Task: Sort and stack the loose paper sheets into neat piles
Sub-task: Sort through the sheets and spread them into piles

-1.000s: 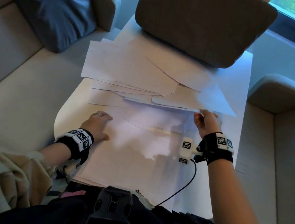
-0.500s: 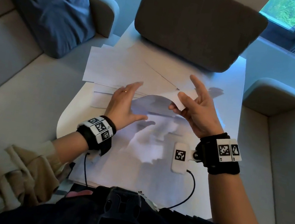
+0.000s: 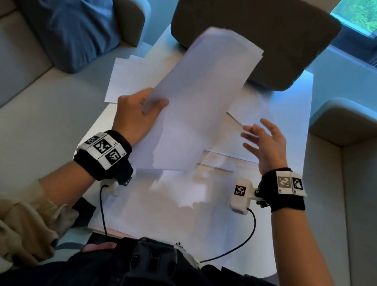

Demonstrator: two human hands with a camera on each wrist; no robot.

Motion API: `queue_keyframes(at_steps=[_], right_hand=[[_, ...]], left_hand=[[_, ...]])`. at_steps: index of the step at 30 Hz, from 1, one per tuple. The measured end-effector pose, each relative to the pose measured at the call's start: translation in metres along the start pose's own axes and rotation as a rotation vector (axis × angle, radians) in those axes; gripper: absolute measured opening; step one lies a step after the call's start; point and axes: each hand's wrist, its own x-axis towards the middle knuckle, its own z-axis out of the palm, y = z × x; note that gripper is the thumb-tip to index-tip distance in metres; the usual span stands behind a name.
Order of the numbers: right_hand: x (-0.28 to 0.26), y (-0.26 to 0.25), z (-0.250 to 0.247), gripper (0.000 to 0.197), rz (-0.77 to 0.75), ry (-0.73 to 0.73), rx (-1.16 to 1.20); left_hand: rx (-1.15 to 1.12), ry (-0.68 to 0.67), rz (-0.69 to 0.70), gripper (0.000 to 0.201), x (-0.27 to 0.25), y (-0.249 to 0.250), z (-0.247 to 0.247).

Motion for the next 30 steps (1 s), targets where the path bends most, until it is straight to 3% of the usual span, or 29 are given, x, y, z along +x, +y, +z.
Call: queue_keyframes(at_steps=[6,10,15,20,26,29,30], right_hand=[[0.053,0.091,-0.015,0.044,0.330,0.032,-0.555],[0.062,0.116,-0.008,0.051,0.332,0.043,-0.901],[0.064,0.122,0.016,0.070,0.350,0.130,-1.095],[0.069,0.125,0.016,0.077,0.429,0.171,-1.025],[0.067,0.123,0.011,0.050,0.342,0.091,-0.932],[0.070,0.129,0.013,0.015,0.257,0.054,-0.943],[0.071,0.129,0.014,0.023,0.243,0.053,-0.940]], left_hand=[[0.071,0.049,0.051,0.023,-0.003,-0.003,-0.025],[0.070,0.087,0.030,0.021,-0.007,-0.009,-0.034],[0.114,0.098,0.026,0.019,-0.010,-0.011,-0.042],[0.129,0.111,0.014,0.023,-0.011,-0.014,-0.045],[0.134,0.104,0.017,0.021,-0.011,-0.013,-0.043],[0.120,0.087,-0.001,0.018,-0.009,-0.015,-0.041],[0.120,0.079,0.007,0.016,-0.009,-0.015,-0.040]])
